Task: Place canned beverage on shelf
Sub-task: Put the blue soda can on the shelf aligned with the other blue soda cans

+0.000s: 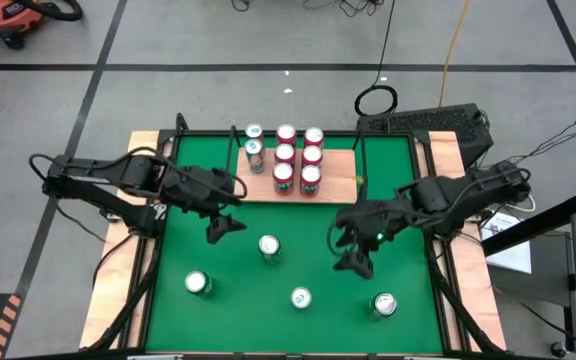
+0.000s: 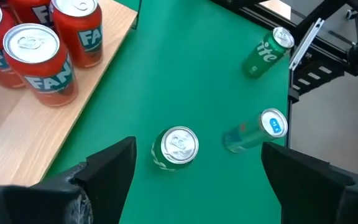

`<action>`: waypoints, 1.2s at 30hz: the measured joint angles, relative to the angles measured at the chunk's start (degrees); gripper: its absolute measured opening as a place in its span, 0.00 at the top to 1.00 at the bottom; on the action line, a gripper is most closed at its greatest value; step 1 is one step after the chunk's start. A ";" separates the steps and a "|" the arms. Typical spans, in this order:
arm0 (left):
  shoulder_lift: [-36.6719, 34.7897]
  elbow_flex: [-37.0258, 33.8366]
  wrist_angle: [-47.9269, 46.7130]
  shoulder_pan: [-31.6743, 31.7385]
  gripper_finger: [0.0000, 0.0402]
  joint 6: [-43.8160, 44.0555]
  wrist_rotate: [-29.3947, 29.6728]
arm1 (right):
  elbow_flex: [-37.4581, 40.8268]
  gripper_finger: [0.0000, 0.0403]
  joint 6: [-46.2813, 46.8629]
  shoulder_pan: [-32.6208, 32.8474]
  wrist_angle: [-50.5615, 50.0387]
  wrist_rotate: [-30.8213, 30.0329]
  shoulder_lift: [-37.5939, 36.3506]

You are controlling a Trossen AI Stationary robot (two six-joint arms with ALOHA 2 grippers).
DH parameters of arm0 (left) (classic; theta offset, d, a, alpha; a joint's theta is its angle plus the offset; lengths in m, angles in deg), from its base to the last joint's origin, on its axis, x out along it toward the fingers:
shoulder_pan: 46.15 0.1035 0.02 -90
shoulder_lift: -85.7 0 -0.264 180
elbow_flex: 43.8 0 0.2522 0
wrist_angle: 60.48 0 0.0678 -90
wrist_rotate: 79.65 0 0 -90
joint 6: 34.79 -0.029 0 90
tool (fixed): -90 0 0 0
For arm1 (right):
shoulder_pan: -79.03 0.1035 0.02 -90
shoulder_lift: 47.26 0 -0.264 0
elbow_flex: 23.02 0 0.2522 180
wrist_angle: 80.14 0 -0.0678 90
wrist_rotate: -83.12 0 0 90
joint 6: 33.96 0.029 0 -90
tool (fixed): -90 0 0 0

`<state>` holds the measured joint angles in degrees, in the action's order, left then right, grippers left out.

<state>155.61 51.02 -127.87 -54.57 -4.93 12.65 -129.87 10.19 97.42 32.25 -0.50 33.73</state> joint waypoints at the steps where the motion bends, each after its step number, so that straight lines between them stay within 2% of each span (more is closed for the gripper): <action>1: 0.00 0.00 -0.01 -0.48 0.14 0.90 0.53 | -0.45 0.22 -1.03 0.53 0.02 1.10 0.72; 7: 0.00 0.00 -0.11 -3.06 0.14 5.64 1.16 | -0.77 0.22 -6.35 3.54 -0.09 2.50 3.18; 14: 0.02 0.00 -3.15 -4.57 0.14 5.63 1.19 | -0.82 0.22 -9.77 7.45 0.46 -3.60 4.92; 17: 0.02 0.00 -4.27 -4.50 0.14 1.51 1.16 | -0.82 0.22 -12.15 8.54 0.10 -6.37 5.12; 23: 0.11 -0.02 -5.68 -4.52 0.14 -0.73 2.24 | -0.76 0.22 -14.81 8.75 0.48 -10.79 5.10; 27: 0.70 -0.07 -5.93 -3.97 0.14 -1.68 4.14 | 1.38 0.21 -14.86 8.73 4.32 -10.89 5.10; 31: 0.88 -0.07 -5.64 -4.09 0.14 1.21 4.55 | 4.30 0.18 -14.92 8.75 8.83 -10.87 5.10; 36: 0.85 -2.45 -1.86 -5.77 0.14 1.25 6.46 | 5.29 0.14 -15.64 8.68 9.64 -12.62 5.09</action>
<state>156.46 48.57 -129.73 -60.35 -3.68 19.11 -124.59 -5.46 106.10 41.89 -13.12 38.82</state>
